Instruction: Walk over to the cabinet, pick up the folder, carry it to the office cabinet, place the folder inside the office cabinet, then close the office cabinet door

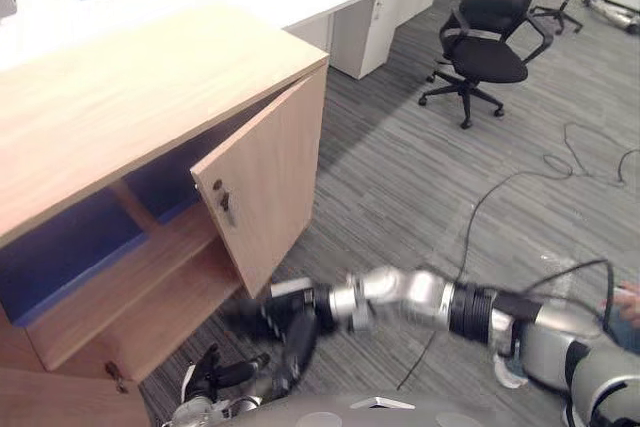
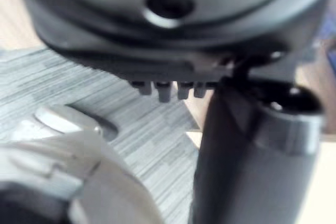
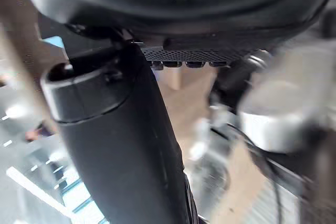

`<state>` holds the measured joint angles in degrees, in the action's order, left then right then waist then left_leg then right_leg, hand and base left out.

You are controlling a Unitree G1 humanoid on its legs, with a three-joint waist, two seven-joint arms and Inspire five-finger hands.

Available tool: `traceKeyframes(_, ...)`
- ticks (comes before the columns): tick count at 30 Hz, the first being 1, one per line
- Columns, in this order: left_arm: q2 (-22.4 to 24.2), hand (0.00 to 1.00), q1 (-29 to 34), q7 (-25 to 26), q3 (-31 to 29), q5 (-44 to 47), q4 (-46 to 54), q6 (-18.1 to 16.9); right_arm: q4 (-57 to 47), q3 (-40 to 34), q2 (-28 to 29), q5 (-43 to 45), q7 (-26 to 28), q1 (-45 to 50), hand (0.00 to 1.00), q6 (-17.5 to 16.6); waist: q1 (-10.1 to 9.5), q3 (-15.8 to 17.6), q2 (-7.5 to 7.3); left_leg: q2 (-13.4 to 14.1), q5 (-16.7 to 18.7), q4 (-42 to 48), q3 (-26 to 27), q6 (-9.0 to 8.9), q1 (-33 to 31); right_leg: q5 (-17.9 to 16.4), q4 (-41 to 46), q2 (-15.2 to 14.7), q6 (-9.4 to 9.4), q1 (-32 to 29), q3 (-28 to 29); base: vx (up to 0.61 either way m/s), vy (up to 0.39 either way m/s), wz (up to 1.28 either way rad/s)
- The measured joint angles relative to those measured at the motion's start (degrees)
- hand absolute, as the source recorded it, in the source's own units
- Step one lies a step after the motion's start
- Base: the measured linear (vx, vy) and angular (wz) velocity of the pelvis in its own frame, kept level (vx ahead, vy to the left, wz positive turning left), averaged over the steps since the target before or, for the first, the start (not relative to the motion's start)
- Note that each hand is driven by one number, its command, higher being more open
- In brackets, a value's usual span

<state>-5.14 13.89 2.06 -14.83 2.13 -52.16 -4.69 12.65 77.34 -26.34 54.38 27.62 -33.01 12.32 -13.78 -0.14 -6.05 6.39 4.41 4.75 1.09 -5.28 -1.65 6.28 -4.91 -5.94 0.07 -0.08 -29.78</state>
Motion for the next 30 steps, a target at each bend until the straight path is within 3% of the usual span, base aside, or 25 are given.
traceKeyframes(1,-0.4,1.0,0.3,0.3,-1.1,0.0,-0.3,0.2,-0.2,-0.3,-0.7,0.1,0.3,0.5,1.0,0.1,0.44,0.1,-0.75,-0.2,-0.1,0.0,0.4,0.16,0.0,0.2,0.0,-0.3,0.29,-0.2,0.4,-0.05,0.057,-0.16)
traceKeyframes(6,-1.3,1.0,1.9,0.3,-1.9,0.0,-0.3,0.7,-2.4,-10.0,-3.8,0.5,0.0,-0.4,1.0,-2.4,1.03,-0.1,-1.3,-0.5,-0.2,0.0,1.8,0.28,0.1,0.4,0.0,-0.5,1.01,-0.9,1.9,-0.09,0.032,-0.15)
traceKeyframes(13,-1.6,1.0,2.1,0.2,-1.9,0.0,-0.3,0.8,-5.3,-8.9,-4.6,0.6,0.7,-0.9,1.0,-3.1,1.16,0.2,-1.41,0.1,-0.2,-0.1,1.9,0.05,0.0,0.4,0.0,0.3,0.9,-1.2,2.0,-0.02,0.002,-0.01)
traceKeyframes(18,-1.6,1.0,2.0,-0.5,-2.1,0.0,-0.3,0.7,-5.2,-9.1,-8.8,-0.5,1.0,-0.9,1.0,-3.0,1.24,0.9,-1.38,0.0,-0.7,-0.3,2.0,-0.24,-0.1,0.6,0.0,0.2,0.66,-1.4,2.0,0.03,0.021,0.0)
traceKeyframes(22,-1.5,1.0,1.8,-1.2,-2.4,0.0,-0.4,0.7,-0.8,-17.2,-10.7,-7.3,2.0,5.6,1.0,-4.1,1.04,1.0,-1.32,-0.5,-0.8,-1.0,1.3,-0.04,0.1,0.6,0.0,-0.1,0.68,-1.1,1.5,0.04,0.04,0.09)
traceKeyframes(27,-1.3,1.0,1.4,-2.6,0.5,0.0,-1.0,0.6,14.4,-29.4,-7.9,-20.1,0.7,15.1,1.0,-6.6,1.35,2.2,0.66,-3.1,-1.0,-1.3,-1.4,1.24,0.6,0.1,0.5,-2.8,2.17,0.8,-1.3,0.03,0.101,0.32)
traceKeyframes(28,-0.4,1.0,1.2,-2.9,1.0,0.0,-1.4,0.5,20.5,-34.3,-5.9,-24.5,-0.7,17.7,1.0,-7.1,1.51,3.1,2.25,-4.2,-1.1,-1.6,-2.3,2.02,1.4,-1.3,3.8,-4.8,3.24,0.9,-2.1,0.01,0.127,0.44)
traceKeyframes(30,0.1,1.0,1.3,-3.0,1.6,-0.1,-1.6,0.4,28.7,-41.7,-2.4,-29.7,-3.5,21.3,1.0,-8.1,2.21,3.5,3.45,-6.2,-0.9,-1.7,-4.5,3.13,2.4,-4.9,11.2,-8.7,4.47,0.5,-3.6,0.05,0.2,0.7)
